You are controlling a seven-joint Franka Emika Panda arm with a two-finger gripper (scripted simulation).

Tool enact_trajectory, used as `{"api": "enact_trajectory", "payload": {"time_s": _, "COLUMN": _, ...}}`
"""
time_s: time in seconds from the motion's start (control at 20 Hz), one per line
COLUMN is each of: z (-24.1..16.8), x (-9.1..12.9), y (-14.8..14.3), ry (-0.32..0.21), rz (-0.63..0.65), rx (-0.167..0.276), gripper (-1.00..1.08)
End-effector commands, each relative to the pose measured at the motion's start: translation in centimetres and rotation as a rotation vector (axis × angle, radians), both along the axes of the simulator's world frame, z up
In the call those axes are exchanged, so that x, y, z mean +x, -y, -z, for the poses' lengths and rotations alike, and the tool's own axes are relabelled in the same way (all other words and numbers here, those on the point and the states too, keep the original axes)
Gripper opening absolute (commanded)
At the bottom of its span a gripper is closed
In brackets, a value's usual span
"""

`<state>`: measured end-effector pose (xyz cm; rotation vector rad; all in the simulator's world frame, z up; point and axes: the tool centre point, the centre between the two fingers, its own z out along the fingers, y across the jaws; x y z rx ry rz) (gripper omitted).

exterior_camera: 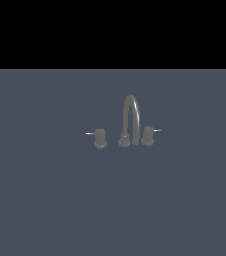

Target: Turn on the faucet by rotating a designated handle.

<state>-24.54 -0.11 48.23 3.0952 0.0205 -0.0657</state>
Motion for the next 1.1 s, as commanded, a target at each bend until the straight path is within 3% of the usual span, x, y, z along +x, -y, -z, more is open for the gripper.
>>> {"api": "enact_trajectory", "payload": {"time_s": 0.0, "z": 0.1, "x": 0.6, "y": 0.1, "ry": 0.001, "rz": 0.017, "rx": 0.000, "gripper": -1.00}}
{"api": "enact_trajectory", "payload": {"time_s": 0.45, "z": 1.4, "x": 5.1, "y": 0.9, "ry": 0.009, "rz": 0.146, "rx": 0.004, "gripper": -1.00}}
{"api": "enact_trajectory", "payload": {"time_s": 1.05, "z": 6.3, "x": 14.7, "y": 3.3, "ry": 0.025, "rz": 0.439, "rx": 0.012, "gripper": -1.00}}
